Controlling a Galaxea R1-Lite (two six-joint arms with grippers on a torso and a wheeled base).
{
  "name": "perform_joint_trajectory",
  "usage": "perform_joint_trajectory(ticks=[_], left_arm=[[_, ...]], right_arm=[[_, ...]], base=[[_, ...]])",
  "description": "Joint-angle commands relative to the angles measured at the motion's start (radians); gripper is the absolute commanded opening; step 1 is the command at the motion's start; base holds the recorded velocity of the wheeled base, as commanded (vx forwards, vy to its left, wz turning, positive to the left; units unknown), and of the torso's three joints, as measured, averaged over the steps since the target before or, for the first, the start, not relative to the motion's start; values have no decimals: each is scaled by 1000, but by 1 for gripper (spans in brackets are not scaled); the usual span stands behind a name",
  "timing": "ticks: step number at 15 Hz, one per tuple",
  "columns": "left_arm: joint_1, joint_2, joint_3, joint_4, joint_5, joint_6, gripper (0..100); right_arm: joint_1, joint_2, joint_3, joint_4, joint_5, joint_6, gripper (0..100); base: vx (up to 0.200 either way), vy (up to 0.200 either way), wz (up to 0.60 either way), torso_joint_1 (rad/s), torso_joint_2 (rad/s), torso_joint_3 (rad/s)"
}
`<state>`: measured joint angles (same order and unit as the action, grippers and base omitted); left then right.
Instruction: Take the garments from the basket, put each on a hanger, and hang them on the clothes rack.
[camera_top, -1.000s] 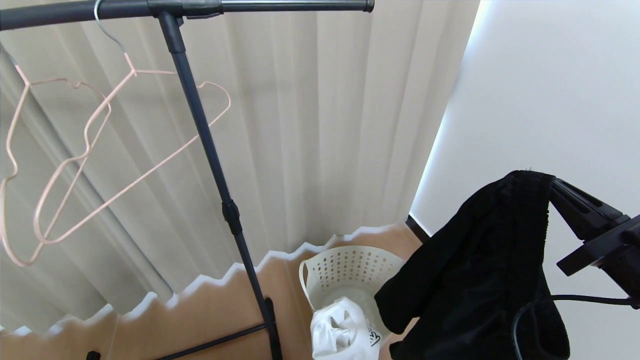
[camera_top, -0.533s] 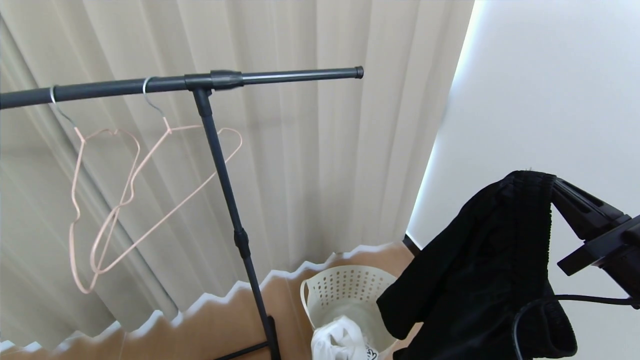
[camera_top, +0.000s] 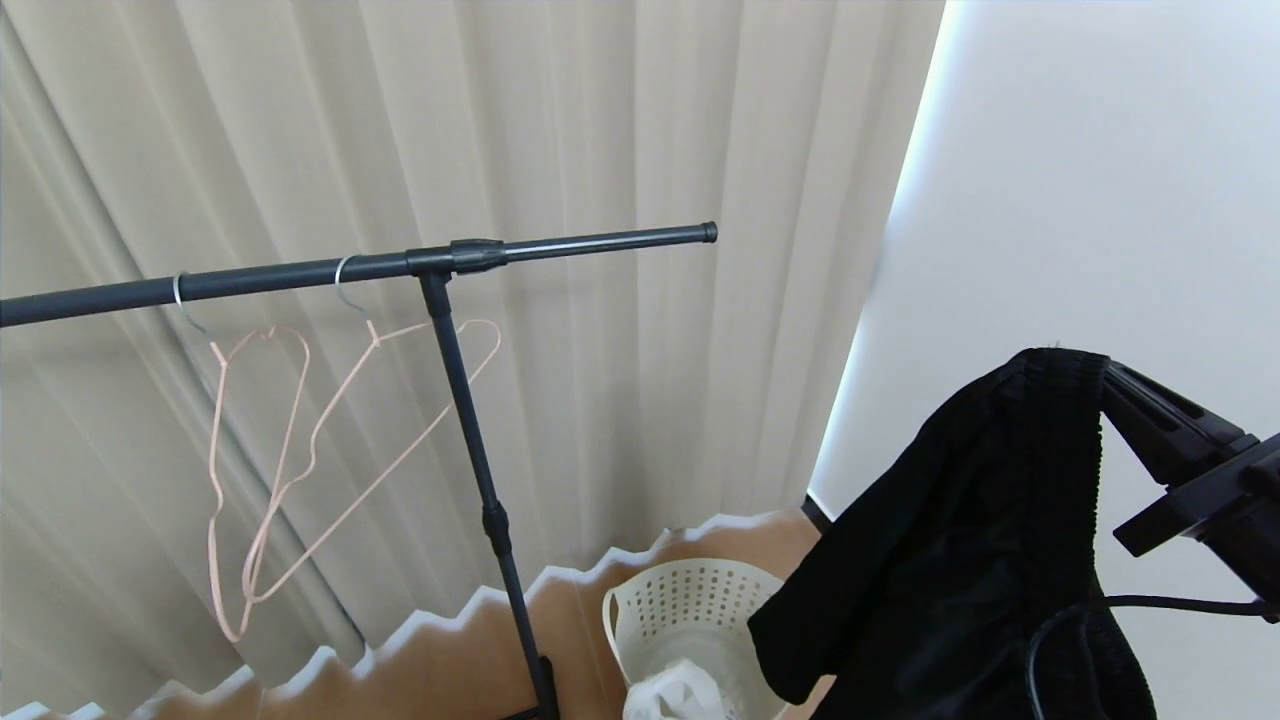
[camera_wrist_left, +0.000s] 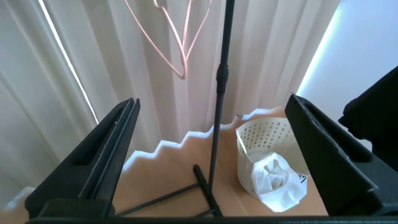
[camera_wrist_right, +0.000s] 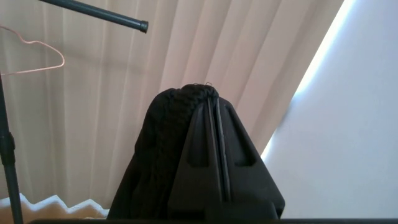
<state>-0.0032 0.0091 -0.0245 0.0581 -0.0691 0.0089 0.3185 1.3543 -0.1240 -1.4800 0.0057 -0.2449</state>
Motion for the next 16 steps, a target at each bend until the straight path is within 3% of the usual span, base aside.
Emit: perform_joint_trajectory(ticks=[1,16], left_arm=[[0,2,0,0,0,0,100],[0,2,0,0,2,0,100]], right_arm=[[1,0,0,0,0,-1,0],[1,0,11,0,0,-8,0]], base=[[0,0,0,178,-403,-232],[0,0,0,165,-363,-201]])
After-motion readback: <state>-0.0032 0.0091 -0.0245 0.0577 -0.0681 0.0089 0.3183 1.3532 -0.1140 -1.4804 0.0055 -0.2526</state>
